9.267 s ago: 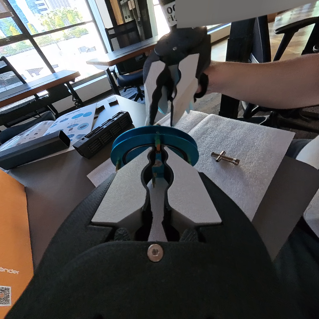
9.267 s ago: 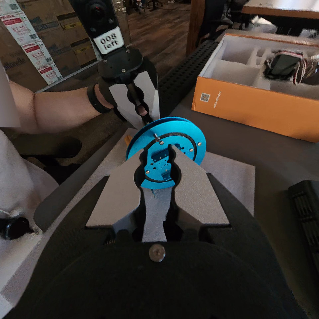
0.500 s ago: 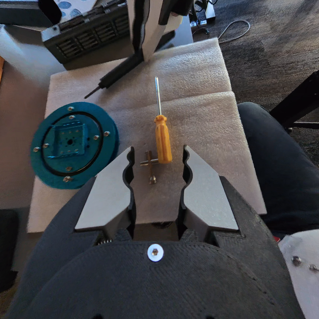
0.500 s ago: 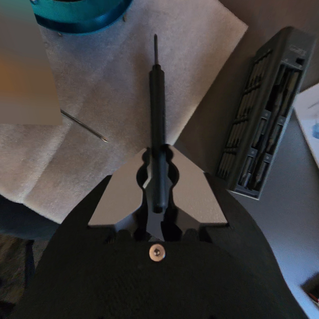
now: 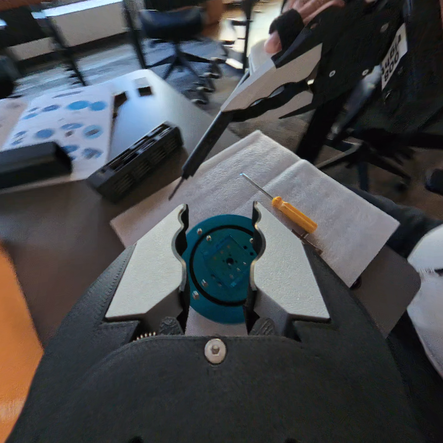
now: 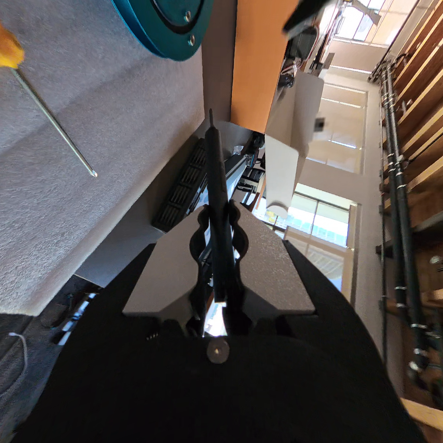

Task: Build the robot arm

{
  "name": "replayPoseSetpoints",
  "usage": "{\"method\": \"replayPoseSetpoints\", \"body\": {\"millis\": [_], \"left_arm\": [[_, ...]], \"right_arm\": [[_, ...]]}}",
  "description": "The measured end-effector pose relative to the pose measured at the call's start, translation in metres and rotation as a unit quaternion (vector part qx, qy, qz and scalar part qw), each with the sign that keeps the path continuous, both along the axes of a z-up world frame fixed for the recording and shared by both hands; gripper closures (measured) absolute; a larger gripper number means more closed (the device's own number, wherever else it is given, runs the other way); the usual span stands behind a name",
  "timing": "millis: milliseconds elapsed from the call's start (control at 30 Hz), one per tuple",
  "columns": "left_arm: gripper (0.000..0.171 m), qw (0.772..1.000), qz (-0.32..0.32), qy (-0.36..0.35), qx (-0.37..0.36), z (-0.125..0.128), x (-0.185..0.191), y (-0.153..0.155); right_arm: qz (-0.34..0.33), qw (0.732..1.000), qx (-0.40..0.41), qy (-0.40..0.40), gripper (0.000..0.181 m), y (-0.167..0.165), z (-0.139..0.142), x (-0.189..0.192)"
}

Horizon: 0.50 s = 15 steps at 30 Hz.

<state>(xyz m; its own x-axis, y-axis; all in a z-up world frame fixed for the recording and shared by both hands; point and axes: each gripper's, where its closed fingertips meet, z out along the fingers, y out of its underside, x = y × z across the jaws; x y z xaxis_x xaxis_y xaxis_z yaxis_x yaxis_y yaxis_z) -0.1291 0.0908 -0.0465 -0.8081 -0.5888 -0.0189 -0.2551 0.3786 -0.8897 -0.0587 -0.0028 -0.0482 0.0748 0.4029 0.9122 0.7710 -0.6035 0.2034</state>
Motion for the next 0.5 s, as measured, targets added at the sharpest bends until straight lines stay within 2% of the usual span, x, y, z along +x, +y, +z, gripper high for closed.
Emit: {"method": "replayPoseSetpoints", "body": {"millis": [100,167,267,367,433,500], "left_arm": [[0.117,0.993,-0.114,0.003,0.018,-0.009,0.027,-0.012],[0.124,0.984,-0.177,0.018,0.024,-0.013,0.029,-0.022],[0.123,0.975,-0.216,0.013,0.041,-0.012,0.028,-0.035],[0.135,0.968,-0.247,-0.009,0.050,-0.006,0.018,-0.048],[0.154,0.963,-0.259,-0.016,0.075,-0.008,0.015,-0.051],[0.155,0.959,-0.270,-0.005,0.087,-0.010,0.008,-0.051]], "right_arm": [[0.008,0.999,-0.033,-0.040,0.166,0.005,0.011,-0.020],[0.005,0.997,-0.048,-0.055,0.166,0.009,0.019,-0.031],[-0.004,0.997,-0.055,-0.060,0.166,0.014,0.030,-0.041],[-0.012,0.996,-0.061,-0.066,0.165,0.020,0.038,-0.052],[-0.014,0.995,-0.067,-0.066,0.165,0.023,0.041,-0.059],[-0.024,0.993,-0.082,-0.077,0.165,0.024,0.042,-0.061]]}}
